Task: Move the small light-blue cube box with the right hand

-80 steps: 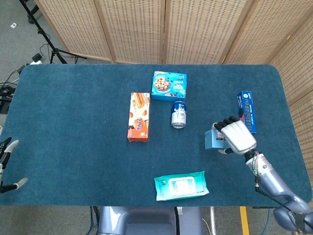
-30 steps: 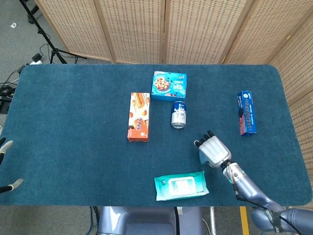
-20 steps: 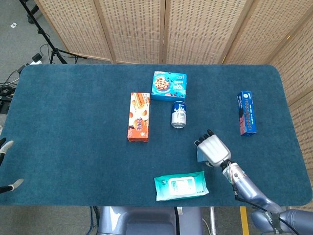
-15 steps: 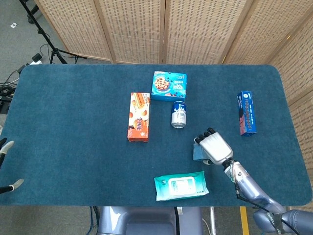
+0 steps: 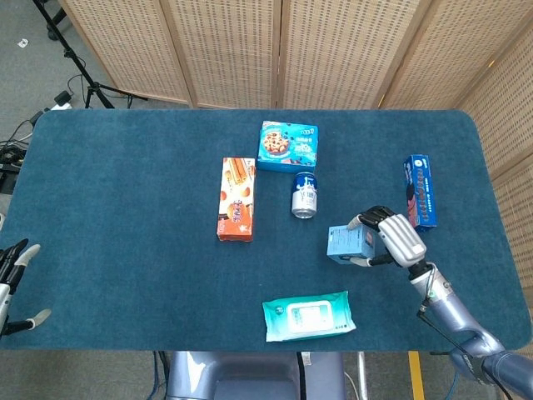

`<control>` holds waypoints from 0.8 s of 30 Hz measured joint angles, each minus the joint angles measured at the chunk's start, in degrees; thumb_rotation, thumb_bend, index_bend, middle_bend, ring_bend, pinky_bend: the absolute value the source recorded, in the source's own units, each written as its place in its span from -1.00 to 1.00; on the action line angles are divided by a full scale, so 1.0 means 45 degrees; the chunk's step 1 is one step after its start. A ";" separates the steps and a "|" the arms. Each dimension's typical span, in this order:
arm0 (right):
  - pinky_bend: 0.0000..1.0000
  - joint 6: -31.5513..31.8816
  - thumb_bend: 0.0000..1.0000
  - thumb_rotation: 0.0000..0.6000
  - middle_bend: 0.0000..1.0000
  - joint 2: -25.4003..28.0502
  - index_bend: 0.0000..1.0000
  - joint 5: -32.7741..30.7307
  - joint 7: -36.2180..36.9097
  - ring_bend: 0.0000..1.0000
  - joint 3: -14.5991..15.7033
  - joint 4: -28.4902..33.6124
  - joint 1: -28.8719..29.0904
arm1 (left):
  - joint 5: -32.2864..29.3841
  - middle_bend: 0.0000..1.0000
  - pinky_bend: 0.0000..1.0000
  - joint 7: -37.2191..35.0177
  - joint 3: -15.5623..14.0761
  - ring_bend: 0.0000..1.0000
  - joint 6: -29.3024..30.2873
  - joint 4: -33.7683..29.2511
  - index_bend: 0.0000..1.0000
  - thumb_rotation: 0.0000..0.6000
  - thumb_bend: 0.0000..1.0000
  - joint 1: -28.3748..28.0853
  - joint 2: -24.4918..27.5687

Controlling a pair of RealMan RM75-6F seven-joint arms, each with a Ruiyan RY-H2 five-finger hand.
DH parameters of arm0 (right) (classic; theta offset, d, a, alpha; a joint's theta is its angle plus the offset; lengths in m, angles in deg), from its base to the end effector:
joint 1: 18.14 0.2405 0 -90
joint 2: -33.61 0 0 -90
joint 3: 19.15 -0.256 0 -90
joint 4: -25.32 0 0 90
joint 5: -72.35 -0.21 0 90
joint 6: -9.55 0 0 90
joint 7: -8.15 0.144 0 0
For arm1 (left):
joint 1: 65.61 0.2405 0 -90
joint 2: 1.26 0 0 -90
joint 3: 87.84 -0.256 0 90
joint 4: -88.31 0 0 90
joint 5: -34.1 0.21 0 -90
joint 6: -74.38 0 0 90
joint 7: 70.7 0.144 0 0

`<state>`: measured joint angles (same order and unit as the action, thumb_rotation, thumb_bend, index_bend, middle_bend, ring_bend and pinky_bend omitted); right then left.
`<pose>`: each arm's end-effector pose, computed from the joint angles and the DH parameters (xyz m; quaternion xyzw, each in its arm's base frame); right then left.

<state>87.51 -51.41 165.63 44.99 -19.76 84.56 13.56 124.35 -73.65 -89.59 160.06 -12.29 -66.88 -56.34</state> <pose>-0.2555 -0.3257 0.0647 0.6579 -0.4036 0.5439 0.3292 -0.2996 0.1436 0.1820 -0.6069 -0.4234 -0.3723 0.5601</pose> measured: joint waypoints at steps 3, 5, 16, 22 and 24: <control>-0.48 0.0690 -0.12 1.00 0.20 -0.1150 0.02 0.0148 0.1737 -0.20 0.0015 -0.1874 -0.0359 | -0.0005 -1.00 -1.00 0.0149 -0.0005 -1.00 -0.0006 -0.0039 -1.00 1.00 -1.00 -0.0004 -0.0050; -0.48 0.0976 -0.12 1.00 0.20 -0.1874 0.02 0.0186 0.2678 -0.20 0.0037 -0.3025 -0.0578 | -0.0016 -1.00 -1.00 0.0260 -0.0008 -1.00 -0.0017 -0.0068 -1.00 1.00 -1.00 -0.0008 -0.0083; -0.48 0.1050 -0.21 1.00 -0.03 -0.3820 -0.06 0.0299 0.4321 -0.38 0.0337 -0.6347 -0.1021 | -0.0169 -1.00 -1.00 0.0725 -0.0010 -1.00 -0.0165 -0.0215 -1.00 1.00 -1.00 -0.0059 -0.0242; -0.52 0.0627 -0.48 1.00 -0.77 -0.3611 -0.59 0.0751 0.4900 -0.98 0.0961 -0.6680 -0.0937 | -0.0190 -1.00 -1.00 0.0835 -0.0033 -1.00 -0.0242 -0.0217 -1.00 1.00 -1.00 -0.0082 -0.0275; -0.58 0.0610 -0.48 1.00 -0.90 -0.3432 -0.67 0.0937 0.5035 -1.00 0.1180 -0.6748 -0.0918 | -0.0152 -1.00 -1.00 0.0844 -0.0050 -1.00 -0.0231 -0.0227 -1.00 1.00 -1.00 -0.0081 -0.0276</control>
<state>90.25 -66.86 169.85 67.65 -14.45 54.19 9.43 123.66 -69.85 -89.82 159.02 -13.31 -67.25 -57.59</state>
